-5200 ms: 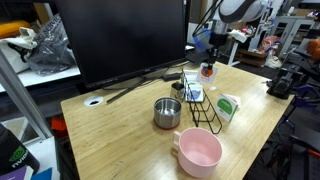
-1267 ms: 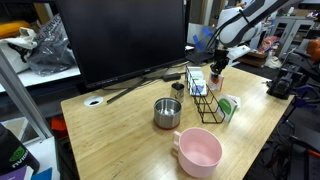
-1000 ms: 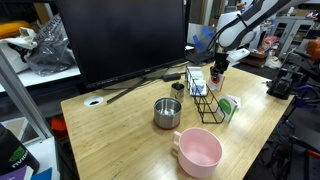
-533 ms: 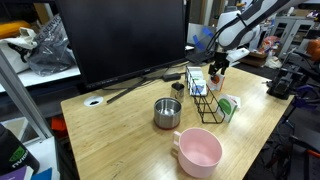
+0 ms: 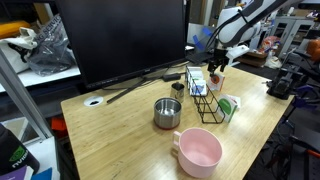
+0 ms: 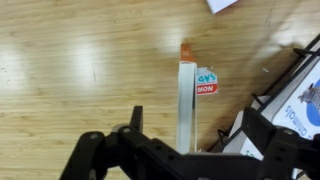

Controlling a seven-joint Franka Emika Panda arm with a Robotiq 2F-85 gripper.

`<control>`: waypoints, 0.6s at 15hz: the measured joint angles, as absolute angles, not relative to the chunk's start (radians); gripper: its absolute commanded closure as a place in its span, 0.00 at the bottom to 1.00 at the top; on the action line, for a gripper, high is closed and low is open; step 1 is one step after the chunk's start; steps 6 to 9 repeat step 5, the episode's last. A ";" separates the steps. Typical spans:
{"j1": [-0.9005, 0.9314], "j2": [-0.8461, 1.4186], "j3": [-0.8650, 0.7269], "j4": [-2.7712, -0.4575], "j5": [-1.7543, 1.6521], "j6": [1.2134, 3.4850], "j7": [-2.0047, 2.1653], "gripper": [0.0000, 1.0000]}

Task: Remove the white and orange book from the rack and put it on the table

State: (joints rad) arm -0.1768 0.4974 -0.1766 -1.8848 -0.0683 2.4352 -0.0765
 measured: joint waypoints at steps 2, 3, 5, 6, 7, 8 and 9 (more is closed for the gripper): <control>-0.177 0.504 -0.177 -1.885 -0.068 2.436 -0.077 0.00; -0.177 0.504 -0.177 -1.885 -0.068 2.436 -0.077 0.00; -0.177 0.504 -0.177 -1.885 -0.068 2.436 -0.077 0.00; -0.177 0.504 -0.177 -1.885 -0.068 2.436 -0.077 0.00; -0.177 0.504 -0.177 -1.885 -0.068 2.436 -0.077 0.00; -0.177 0.504 -0.177 -1.885 -0.068 2.436 -0.077 0.00; -0.177 0.504 -0.177 -1.885 -0.068 2.436 -0.077 0.00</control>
